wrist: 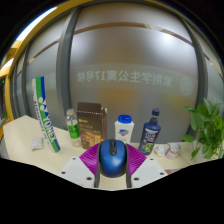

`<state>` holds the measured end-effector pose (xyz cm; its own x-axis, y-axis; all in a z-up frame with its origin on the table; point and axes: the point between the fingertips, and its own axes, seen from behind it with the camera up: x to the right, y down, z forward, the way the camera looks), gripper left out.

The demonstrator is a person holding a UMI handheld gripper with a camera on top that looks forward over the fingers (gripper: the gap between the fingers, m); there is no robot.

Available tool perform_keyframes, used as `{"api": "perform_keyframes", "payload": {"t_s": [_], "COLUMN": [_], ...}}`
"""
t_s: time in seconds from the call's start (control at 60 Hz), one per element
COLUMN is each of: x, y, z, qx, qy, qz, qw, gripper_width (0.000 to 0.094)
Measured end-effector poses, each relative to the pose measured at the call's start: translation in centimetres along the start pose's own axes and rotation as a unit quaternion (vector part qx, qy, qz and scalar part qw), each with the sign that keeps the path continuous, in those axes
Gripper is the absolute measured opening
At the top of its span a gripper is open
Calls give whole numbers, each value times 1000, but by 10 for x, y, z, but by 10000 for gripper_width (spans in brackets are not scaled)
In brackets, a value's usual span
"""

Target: Arrange mouse

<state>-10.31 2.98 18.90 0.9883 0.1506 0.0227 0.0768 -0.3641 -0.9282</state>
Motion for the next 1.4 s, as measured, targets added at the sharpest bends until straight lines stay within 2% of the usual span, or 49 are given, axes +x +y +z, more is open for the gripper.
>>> {"api": "perform_keyframes", "payload": {"t_s": [0.067,0.117,0.2,0.283,0.417,0.533,0.633,0.733,0.8,0.833,0.9,1.217,1.4], "x": [42,78,142,194,230,237,231,232,228,227,225,186,155], "y": [-30,-32,3,64,163,202,219,218,214,211,202,135,118], "z": [-24,-33,-35,-24,-7,1,3,-3,-11,-17,-33,-157,-231], "qx": [26,27,4,-53,-133,-151,-169,-171,-175,-175,-169,-119,-101], "qy": [25,47,83,107,102,99,81,80,76,76,81,113,125], "qz": [18,31,37,37,47,51,50,43,47,49,49,18,8], "qw": [999,998,996,992,985,982,981,981,980,980,981,986,987], "gripper_width": [357,356,356,355,355,379,446,553,785,868,844,855,853]}}
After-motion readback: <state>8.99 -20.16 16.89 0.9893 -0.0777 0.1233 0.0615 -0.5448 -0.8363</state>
